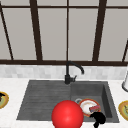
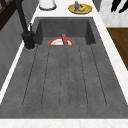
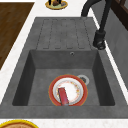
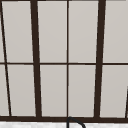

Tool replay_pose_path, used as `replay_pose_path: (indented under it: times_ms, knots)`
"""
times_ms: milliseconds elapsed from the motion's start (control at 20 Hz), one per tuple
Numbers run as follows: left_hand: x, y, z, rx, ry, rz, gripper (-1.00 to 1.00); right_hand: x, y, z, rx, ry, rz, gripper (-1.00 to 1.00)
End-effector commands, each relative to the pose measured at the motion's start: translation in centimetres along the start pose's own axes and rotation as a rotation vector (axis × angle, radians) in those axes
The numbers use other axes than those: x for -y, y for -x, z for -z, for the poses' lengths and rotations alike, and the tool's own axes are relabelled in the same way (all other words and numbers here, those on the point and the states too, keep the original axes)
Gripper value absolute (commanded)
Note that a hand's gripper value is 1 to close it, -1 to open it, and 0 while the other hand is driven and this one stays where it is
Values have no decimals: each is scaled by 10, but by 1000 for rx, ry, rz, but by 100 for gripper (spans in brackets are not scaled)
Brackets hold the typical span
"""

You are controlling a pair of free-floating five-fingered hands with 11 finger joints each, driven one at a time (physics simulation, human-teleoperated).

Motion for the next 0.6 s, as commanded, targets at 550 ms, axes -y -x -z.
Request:
replay_pose_path:
  times_ms: [550]
  knots:
    - [-21, 30, 86, -12, 38, -46, -100, 0, 0, 0, 0, 0, 0, 0]
